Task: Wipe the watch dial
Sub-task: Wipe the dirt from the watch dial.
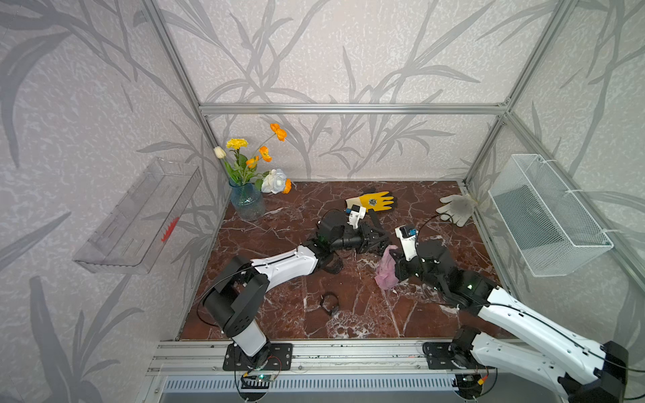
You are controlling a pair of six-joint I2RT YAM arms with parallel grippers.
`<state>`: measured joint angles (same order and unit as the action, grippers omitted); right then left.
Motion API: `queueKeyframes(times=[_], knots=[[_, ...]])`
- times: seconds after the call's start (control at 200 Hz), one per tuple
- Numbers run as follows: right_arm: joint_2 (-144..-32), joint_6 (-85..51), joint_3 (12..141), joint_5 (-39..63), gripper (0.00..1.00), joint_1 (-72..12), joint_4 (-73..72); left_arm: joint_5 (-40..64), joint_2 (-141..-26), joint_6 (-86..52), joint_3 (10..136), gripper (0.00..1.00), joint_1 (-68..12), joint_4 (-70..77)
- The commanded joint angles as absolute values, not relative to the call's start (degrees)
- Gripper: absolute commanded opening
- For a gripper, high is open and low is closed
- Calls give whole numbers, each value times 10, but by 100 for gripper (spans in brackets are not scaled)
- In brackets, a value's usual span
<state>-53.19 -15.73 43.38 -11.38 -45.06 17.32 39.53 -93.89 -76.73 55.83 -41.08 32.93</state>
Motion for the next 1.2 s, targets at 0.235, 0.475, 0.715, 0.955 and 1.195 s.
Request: queueKeyframes(times=[0.235, 0.475, 0.715, 0.955, 1.195], knots=[[-569, -118, 454, 75, 0, -448, 55, 431, -930, -746, 580, 0, -430, 312], [-556, -137, 439, -24, 0, -448, 148, 426, -932, -777, 577, 0, -426, 347], [-549, -149, 434, -105, 0, -447, 201, 422, -927, -786, 577, 0, -424, 351], [-567, -157, 455, -171, 0, -447, 230, 419, -929, -802, 567, 0, -424, 373], [-533, -174, 465, -211, 0, -435, 250, 416, -926, -810, 555, 0, -424, 368]])
